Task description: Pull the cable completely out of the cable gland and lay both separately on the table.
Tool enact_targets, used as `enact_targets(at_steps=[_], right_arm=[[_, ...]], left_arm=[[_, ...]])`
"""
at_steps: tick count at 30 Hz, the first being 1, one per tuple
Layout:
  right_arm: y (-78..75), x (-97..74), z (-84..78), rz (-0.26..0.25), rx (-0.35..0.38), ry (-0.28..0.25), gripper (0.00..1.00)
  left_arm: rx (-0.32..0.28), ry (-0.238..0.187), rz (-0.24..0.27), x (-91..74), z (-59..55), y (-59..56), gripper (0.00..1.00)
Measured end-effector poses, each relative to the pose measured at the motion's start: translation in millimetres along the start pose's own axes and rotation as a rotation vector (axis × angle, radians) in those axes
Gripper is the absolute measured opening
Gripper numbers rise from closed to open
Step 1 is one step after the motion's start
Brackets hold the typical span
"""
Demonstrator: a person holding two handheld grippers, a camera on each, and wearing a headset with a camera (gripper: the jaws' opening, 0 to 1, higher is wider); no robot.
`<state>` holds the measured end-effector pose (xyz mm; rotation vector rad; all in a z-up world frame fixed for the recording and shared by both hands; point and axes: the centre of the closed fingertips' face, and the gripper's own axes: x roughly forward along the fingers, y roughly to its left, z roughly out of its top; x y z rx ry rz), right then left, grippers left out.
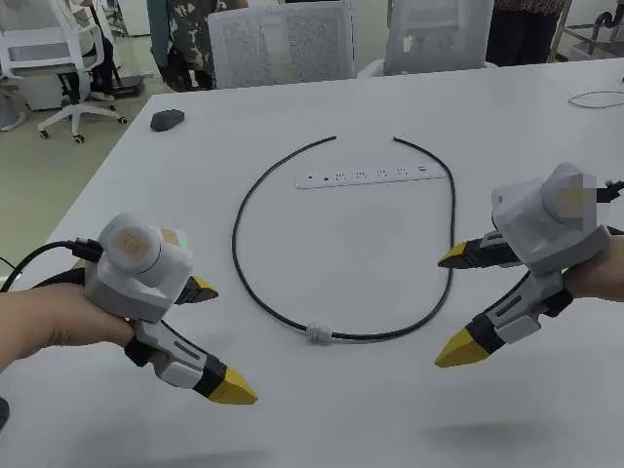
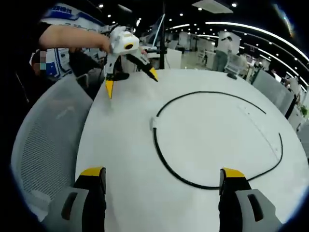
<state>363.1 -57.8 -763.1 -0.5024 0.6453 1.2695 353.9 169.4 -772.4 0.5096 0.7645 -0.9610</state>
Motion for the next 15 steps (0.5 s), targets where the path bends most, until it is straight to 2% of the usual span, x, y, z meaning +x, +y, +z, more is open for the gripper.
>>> enact_targets(at_steps=[15], right_arm=[[1.2, -1.1, -0.8, 0.006, -0.004, 0.009, 0.98]], left_arm=[[-0.003, 0.004, -0.003, -2.4, -2.2, 0.4, 1.0]])
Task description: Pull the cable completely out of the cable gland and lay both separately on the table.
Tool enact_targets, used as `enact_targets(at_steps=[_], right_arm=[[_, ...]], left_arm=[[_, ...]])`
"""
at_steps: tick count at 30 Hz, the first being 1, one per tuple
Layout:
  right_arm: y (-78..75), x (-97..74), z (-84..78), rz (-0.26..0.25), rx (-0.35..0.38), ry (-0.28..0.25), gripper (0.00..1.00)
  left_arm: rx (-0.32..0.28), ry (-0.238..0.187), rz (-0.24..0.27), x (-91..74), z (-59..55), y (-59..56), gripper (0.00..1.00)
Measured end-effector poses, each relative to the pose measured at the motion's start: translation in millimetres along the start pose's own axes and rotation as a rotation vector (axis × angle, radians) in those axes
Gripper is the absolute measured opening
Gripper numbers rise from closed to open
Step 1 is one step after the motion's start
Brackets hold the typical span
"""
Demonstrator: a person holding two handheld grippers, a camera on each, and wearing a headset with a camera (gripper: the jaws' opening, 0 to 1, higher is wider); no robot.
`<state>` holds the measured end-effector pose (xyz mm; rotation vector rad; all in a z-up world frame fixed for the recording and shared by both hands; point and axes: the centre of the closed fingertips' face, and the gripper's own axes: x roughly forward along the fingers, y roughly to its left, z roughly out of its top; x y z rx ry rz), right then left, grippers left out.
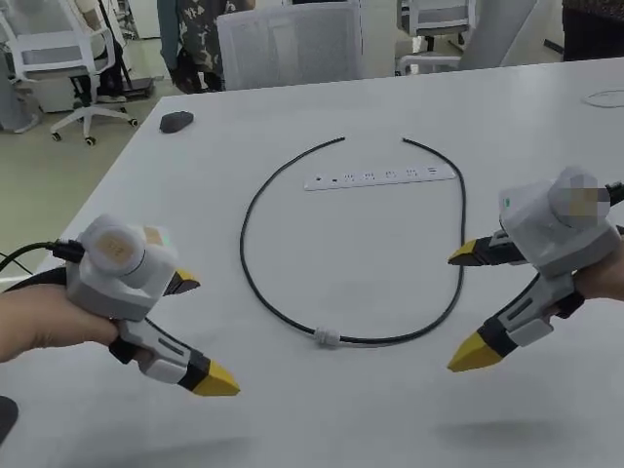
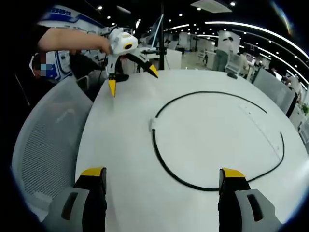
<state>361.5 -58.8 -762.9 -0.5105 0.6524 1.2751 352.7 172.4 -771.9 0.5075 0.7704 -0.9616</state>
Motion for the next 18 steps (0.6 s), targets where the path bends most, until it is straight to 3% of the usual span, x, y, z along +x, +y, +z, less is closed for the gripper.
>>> enact_targets(at_steps=[18], right_arm=[[0.5, -1.1, -1.7, 0.001, -0.004, 0.009, 0.97]], left_arm=[[0.007, 0.015, 0.001, -1.2, -4.4, 0.6, 1.0]])
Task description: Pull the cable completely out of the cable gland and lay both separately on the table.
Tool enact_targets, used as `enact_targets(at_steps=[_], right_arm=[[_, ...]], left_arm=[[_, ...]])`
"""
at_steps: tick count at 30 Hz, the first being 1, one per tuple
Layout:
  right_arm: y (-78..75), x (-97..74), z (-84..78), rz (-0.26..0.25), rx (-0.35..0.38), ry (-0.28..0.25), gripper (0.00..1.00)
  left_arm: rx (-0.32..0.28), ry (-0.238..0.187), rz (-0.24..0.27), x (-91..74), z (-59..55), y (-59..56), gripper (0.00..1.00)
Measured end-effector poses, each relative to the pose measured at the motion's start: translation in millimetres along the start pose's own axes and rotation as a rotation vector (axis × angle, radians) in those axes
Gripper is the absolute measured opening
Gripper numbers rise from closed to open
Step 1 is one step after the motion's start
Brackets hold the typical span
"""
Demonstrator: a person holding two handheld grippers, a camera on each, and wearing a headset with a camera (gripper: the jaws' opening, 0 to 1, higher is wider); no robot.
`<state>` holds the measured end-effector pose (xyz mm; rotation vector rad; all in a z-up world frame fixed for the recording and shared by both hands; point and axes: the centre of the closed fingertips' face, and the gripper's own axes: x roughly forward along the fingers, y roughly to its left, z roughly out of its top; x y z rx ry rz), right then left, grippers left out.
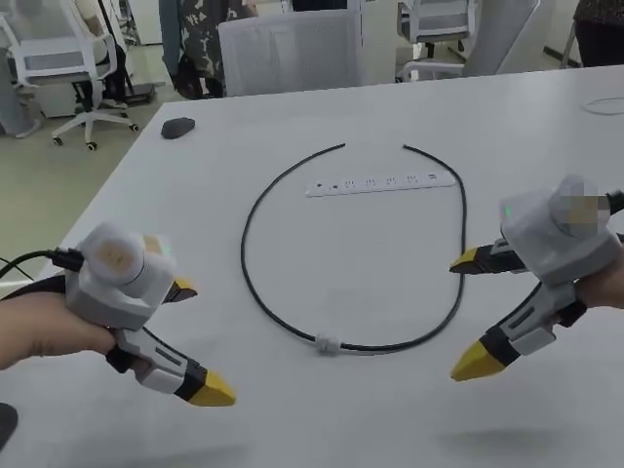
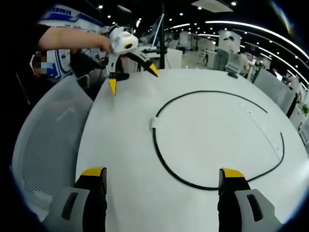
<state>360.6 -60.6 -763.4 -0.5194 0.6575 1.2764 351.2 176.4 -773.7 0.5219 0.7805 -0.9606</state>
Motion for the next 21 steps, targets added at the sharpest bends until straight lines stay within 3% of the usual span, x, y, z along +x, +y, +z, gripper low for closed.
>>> enact_targets(at_steps=[21], right_arm=[[-0.1, -2.3, 1.9, -0.01, -0.001, 0.001, 0.95]], left_arm=[[-0.003, -0.008, 0.002, -1.3, 2.9, 1.7, 1.0]])
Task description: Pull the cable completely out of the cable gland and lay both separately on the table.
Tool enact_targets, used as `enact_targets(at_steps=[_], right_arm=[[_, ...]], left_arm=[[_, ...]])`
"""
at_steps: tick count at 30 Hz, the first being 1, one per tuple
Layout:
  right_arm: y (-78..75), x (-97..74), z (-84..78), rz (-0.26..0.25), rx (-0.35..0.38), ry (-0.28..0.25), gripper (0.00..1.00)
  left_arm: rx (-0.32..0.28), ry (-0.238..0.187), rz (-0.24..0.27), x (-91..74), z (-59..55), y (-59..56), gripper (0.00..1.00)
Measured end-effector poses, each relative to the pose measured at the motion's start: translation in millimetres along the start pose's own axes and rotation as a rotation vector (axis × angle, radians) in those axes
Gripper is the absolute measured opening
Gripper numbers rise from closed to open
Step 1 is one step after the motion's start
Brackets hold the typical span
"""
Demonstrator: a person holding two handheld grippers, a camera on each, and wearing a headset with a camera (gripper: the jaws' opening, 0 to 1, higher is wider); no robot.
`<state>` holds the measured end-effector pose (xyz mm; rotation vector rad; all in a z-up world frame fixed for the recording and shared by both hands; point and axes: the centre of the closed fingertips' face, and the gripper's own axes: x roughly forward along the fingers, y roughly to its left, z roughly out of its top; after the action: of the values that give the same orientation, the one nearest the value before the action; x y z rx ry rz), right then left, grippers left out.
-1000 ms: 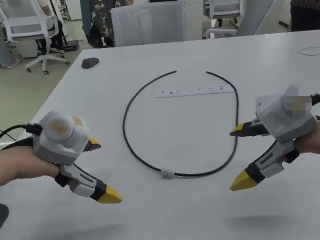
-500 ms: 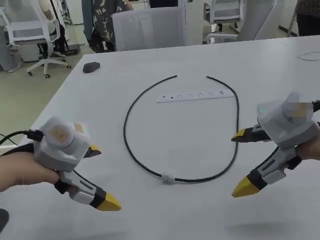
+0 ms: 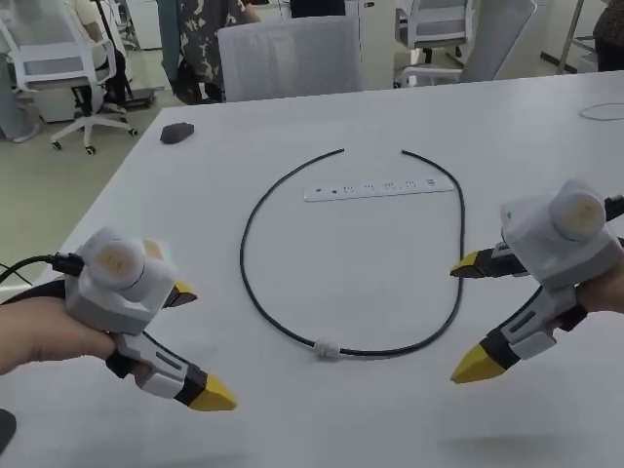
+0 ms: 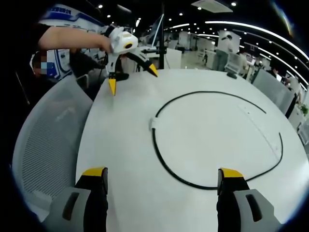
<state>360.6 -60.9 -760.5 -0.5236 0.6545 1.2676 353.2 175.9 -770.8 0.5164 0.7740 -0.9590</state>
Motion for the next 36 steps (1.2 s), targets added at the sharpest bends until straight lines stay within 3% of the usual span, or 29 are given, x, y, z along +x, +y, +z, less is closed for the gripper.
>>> enact_targets(at_steps=[15, 16, 18, 21, 24, 29, 36], right_arm=[[-0.7, 5.2, 0.2, 0.004, 0.001, -0.002, 0.94], [-1.2, 6.0, 0.2, 0.004, 0.004, -0.004, 0.94], [-3.3, 9.5, 1.1, -0.004, 0.016, -0.016, 0.94], [0.4, 14.6, 0.4, 0.012, 0.019, -0.015, 0.93], [0.5, 16.2, -1.0, 0.017, 0.01, -0.004, 0.93], [-4.0, 18.4, 4.3, 0.017, 0.036, -0.03, 0.91], [-2.0, 34.4, 15.3, 0.025, 0.063, -0.077, 0.85]], left_arm=[[-0.001, -0.021, -0.014, 4.6, 4.1, -6.4, 1.0], [0.0, -0.023, -0.01, 5.2, 4.1, -5.7, 1.0], [0.028, -0.033, 0.044, 7.2, 3.5, 5.4, 1.0], [-0.019, -0.049, 0.02, 9.9, 3.4, 2.3, 1.0], [-0.002, -0.03, 0.011, 11.6, -0.4, 0.4, 1.0], [-0.017, -0.025, 0.004, 14.0, -3.8, 1.2, 1.0], [-0.015, -0.047, -0.008, 18.9, 2.1, -2.8, 1.0]])
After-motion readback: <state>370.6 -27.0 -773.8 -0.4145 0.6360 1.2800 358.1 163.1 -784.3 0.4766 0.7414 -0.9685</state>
